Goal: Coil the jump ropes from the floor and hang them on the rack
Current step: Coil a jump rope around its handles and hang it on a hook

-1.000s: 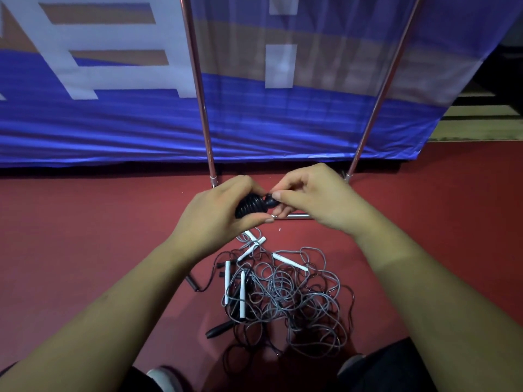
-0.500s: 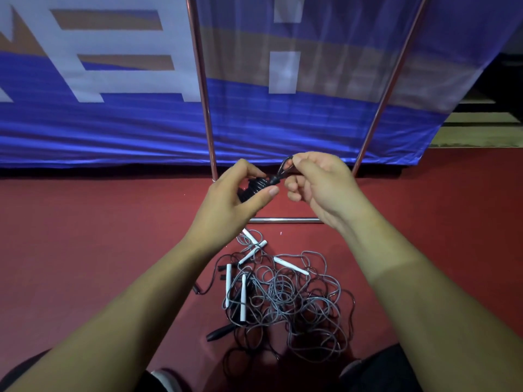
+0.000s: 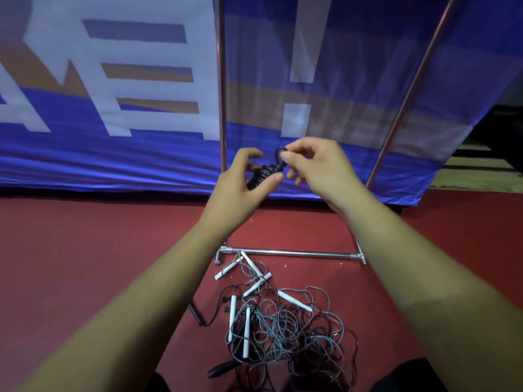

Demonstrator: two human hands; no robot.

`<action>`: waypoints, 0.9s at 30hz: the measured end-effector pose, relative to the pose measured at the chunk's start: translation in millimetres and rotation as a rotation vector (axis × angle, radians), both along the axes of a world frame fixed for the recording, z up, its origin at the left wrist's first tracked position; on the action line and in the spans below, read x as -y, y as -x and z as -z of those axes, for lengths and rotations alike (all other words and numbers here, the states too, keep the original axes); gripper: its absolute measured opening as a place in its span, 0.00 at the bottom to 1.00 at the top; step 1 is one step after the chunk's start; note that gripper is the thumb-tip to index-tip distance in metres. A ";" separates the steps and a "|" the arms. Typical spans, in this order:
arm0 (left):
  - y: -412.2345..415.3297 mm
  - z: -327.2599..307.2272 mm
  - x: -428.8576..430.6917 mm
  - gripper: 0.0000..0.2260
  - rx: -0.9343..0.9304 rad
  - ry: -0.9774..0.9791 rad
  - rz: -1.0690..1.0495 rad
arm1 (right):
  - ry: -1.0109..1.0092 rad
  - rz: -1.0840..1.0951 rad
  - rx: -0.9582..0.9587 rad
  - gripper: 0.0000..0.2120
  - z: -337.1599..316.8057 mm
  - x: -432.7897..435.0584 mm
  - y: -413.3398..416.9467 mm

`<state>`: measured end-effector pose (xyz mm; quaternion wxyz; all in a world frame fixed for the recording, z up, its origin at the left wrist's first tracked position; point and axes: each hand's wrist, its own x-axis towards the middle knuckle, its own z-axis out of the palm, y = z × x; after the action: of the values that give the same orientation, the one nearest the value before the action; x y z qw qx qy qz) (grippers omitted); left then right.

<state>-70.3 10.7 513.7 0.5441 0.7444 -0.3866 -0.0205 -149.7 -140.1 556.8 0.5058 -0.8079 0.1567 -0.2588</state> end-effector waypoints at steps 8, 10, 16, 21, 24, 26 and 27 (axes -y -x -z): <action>-43.9 -109.2 36.0 0.10 -0.145 0.239 0.052 | -0.199 0.047 0.241 0.08 -121.8 13.6 -57.5; -54.4 -129.0 41.5 0.10 -0.201 0.285 0.099 | -0.210 0.046 0.312 0.06 -147.7 21.4 -67.7; -105.1 -169.3 63.6 0.10 -0.163 0.301 0.178 | -0.157 -0.009 0.292 0.07 -193.9 43.8 -103.7; -148.9 -193.0 78.5 0.22 -0.107 0.180 0.176 | -0.042 -0.017 0.236 0.02 -229.7 62.7 -146.0; -172.0 -199.2 92.2 0.20 -0.074 0.201 0.085 | 0.043 0.025 0.245 0.05 -243.5 68.5 -176.9; -185.6 -204.0 100.7 0.16 -0.059 0.243 0.046 | 0.070 0.071 0.270 0.03 -251.2 74.5 -193.7; -191.1 -206.2 104.6 0.15 -0.058 0.255 0.039 | 0.079 0.091 0.278 0.03 -254.1 77.7 -201.4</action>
<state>120.8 -94.0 719.9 0.6448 0.6606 -0.3844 -0.0032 51.7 -217.8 810.9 0.4784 -0.7754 0.1112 -0.3968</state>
